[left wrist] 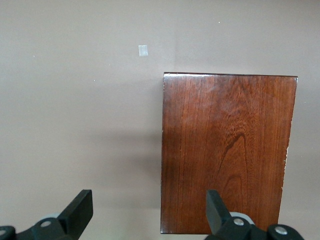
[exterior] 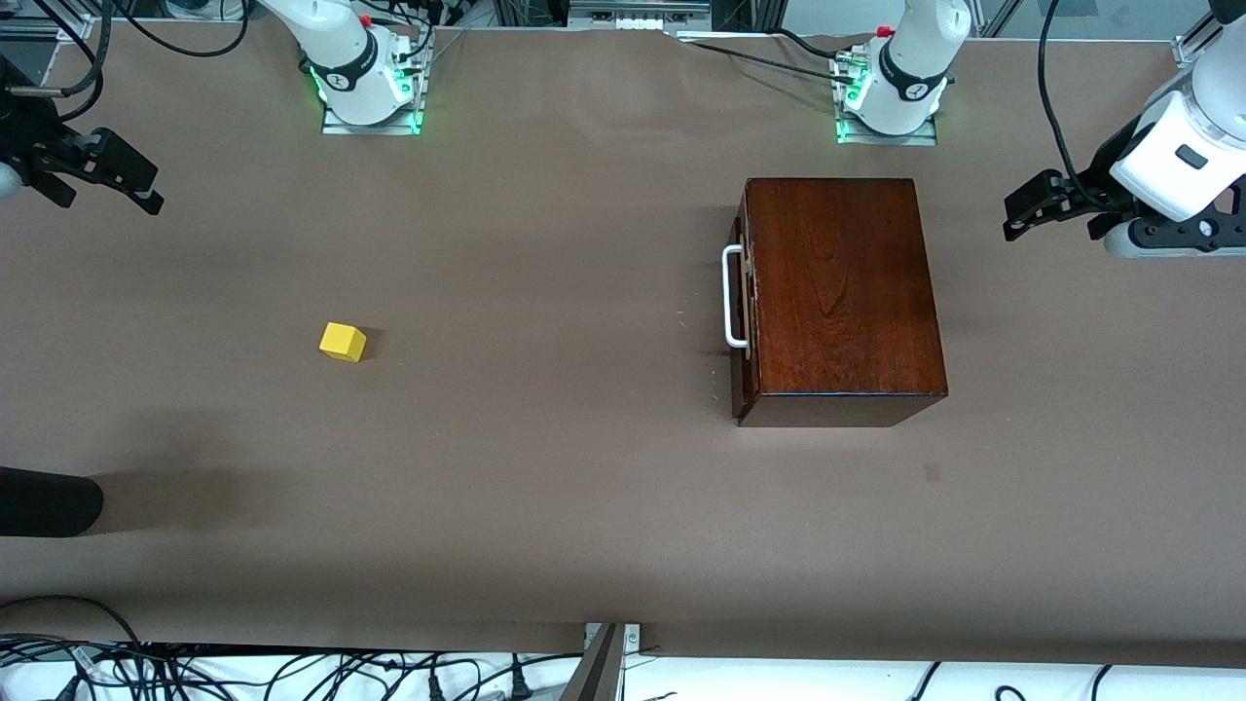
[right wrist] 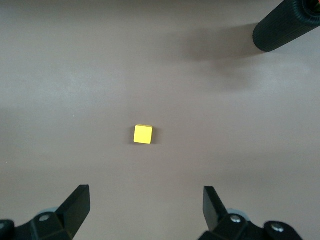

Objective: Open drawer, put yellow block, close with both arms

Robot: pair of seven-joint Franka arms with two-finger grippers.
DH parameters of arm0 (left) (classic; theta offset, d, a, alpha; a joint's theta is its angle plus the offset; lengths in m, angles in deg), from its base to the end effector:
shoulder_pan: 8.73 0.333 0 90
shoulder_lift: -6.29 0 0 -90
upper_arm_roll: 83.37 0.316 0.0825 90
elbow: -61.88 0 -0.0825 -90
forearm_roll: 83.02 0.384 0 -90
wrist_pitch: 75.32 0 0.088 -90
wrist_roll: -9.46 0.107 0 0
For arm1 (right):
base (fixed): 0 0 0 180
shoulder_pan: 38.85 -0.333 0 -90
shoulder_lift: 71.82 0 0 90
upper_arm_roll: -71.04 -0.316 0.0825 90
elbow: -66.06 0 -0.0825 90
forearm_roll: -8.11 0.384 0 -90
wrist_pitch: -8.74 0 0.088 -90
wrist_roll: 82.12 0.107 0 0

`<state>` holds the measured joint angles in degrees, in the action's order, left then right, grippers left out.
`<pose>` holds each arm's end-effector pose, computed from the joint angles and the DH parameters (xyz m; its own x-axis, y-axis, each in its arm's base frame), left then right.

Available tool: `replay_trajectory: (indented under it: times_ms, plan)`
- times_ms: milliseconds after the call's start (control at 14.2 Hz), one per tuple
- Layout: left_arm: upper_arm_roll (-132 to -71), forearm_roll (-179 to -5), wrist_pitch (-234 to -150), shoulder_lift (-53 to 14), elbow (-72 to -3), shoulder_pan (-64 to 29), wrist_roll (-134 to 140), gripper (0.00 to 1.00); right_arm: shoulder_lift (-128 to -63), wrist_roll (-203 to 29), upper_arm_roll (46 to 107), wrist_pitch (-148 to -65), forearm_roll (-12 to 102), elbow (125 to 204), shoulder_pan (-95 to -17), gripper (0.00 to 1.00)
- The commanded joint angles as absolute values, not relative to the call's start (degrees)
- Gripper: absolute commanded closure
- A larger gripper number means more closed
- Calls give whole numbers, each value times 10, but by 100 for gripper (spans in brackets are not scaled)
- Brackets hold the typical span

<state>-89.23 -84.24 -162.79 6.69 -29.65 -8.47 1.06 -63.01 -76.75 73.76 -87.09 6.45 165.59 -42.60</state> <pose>0.5440 -0.0559 0.6121 0.9966 0.0481 -0.0662 0.0490 -0.9987 0.0110 0.5154 0.0045 0.6368 0.9932 -0.0729 0.0905 -0.0744 -0.9971 0.0133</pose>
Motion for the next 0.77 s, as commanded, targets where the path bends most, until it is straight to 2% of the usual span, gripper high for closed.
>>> replay_trajectory:
  times_ms: [0, 141, 703]
  plan:
    - [-900, -842, -1633, 88, -318, -82, 18, 0, -623, -768, 737, -865, 57, 1653, -423, 0]
    - [-900, -840, -1629, 71, -288, -83, 17, 0, -623, -768, 738, -866, 57, 1653, -422, 0]
    - [-900, -843, -1627, 69, -290, -82, 12, 0, -624, -768, 741, -866, 55, 1655, -422, 0]
